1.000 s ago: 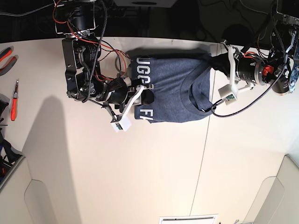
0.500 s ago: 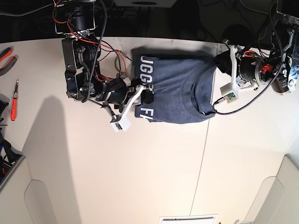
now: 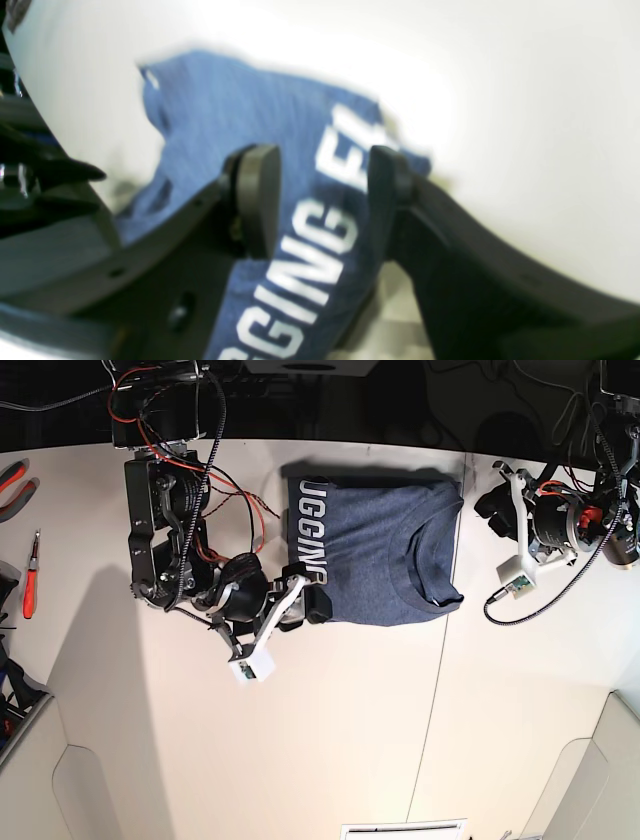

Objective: Layout the t-shirt on the table in an organized manner, then fold the t-shirt properly
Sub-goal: 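Grasp the folded shirt with the right gripper and drag it beside the tools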

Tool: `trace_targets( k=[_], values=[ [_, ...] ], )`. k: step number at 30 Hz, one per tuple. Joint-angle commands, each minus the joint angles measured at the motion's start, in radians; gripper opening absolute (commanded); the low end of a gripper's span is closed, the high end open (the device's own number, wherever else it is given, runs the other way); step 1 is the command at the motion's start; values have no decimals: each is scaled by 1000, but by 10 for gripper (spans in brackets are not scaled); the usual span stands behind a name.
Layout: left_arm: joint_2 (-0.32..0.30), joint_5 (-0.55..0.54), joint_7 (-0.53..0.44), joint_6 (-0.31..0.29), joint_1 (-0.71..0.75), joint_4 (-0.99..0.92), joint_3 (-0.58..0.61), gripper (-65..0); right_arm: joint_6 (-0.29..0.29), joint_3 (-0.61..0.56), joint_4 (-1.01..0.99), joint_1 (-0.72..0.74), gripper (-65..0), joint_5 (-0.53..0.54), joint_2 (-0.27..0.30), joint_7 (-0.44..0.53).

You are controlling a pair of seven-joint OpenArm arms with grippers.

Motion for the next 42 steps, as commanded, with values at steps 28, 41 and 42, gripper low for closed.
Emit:
trace_targets(
  k=[28, 41, 42],
  values=[
    [39, -20, -305, 58, -13, 16, -380, -650, 72, -353, -212, 3, -650, -163, -51, 97],
    [133, -42, -302, 56, -13, 16, -380, -650, -461, -238, -309, 78, -650, -508, -34, 203],
    [136, -42, -301, 56, -13, 16, -380, -650, -497, -206, -309, 82, -650, -531, -33, 204]
  ],
)
